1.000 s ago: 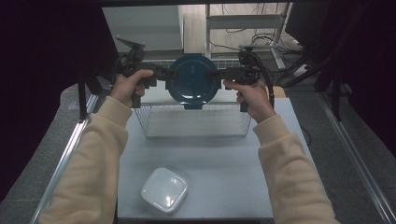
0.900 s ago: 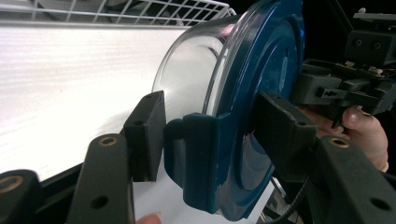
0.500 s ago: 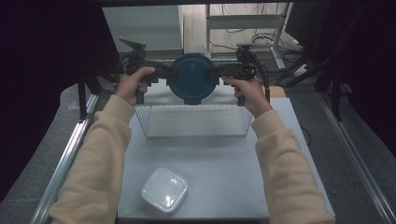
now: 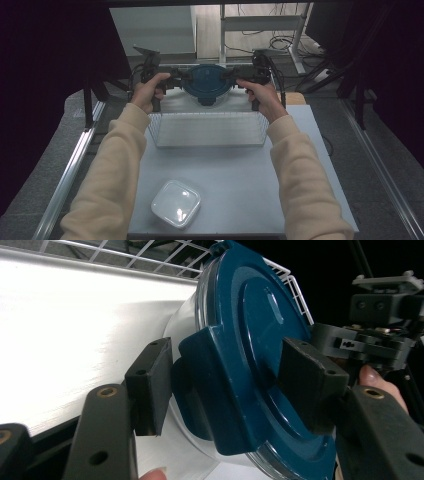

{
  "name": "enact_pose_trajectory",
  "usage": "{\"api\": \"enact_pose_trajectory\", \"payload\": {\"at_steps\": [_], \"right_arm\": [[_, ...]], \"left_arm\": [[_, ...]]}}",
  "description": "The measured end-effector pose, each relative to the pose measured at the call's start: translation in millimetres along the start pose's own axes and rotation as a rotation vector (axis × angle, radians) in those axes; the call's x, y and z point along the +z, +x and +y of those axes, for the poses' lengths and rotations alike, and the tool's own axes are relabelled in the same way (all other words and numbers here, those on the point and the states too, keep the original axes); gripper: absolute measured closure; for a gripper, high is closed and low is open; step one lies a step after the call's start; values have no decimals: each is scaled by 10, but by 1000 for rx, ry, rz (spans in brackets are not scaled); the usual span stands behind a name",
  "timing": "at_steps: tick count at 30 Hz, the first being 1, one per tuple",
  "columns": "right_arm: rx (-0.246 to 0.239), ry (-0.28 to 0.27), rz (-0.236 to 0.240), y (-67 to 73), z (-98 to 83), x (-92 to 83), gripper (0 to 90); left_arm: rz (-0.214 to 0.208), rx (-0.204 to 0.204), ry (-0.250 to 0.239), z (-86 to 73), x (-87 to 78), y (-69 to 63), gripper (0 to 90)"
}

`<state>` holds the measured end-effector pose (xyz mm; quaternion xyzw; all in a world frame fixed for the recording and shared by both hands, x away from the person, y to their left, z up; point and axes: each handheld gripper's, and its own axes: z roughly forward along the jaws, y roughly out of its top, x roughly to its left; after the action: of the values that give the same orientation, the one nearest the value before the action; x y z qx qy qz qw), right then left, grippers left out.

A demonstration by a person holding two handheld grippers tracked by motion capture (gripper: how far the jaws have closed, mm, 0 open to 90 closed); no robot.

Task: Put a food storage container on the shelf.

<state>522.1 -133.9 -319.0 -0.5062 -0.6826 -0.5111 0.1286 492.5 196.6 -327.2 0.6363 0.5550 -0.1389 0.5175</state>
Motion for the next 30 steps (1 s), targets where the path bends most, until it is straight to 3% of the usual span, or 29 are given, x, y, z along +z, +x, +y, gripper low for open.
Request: {"api": "enact_pose_trajectory", "payload": {"at_steps": [5, 7, 12, 14, 16, 19, 22, 27, 30], "right_arm": [[-6, -7, 7, -6, -12, -4, 379], [-36, -7, -9, 22, -25, 0, 345], [-112, -56, -86, 199, -72, -24, 173], [-165, -79, -136, 289, -99, -67, 118], [-201, -96, -166, 348, -128, -126, 112], [-213, -102, -145, 372, -186, -232, 112], [-261, -98, -151, 350, -289, -342, 123], [-341, -111, -155, 291, -507, -529, 150], [-389, -116, -169, 273, -658, -635, 168]], "left_arm": [[6, 27, -25, -40, 11, -16, 379], [2, 38, -39, -57, 14, -13, 372], [15, 95, -72, -109, -50, -61, 309], [52, 133, -101, -143, -126, -101, 289], [91, 177, -118, -191, -209, -140, 276], [135, 239, -124, -306, -316, -197, 272], [184, 313, -109, -449, -409, -239, 250], [205, 356, -94, -695, -507, -259, 245], [226, 403, -100, -864, -549, -296, 240]]}}
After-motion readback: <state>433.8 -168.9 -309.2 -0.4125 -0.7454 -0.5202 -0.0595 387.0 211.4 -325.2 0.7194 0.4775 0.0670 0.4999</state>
